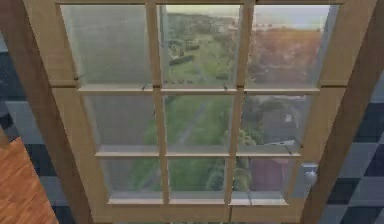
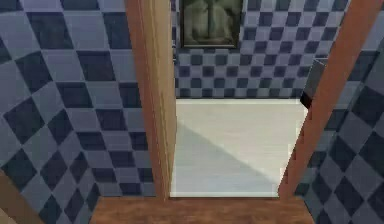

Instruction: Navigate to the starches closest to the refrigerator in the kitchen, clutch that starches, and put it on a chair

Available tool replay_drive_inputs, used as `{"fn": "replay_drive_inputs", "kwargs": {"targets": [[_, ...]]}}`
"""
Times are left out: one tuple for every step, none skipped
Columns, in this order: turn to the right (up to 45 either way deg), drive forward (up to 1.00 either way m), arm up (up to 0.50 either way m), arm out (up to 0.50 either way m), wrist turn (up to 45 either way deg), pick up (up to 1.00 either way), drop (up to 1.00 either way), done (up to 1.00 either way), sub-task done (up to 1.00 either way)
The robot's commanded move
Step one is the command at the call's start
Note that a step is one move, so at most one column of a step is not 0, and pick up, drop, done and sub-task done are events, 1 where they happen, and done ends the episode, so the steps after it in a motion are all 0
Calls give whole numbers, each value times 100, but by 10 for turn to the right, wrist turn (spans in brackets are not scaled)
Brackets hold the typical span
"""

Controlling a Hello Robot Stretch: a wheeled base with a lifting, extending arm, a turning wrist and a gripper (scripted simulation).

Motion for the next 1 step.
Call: {"fn": "replay_drive_inputs", "kwargs": {"targets": [[-450,0,0,0,0,0,0,0,0]]}}
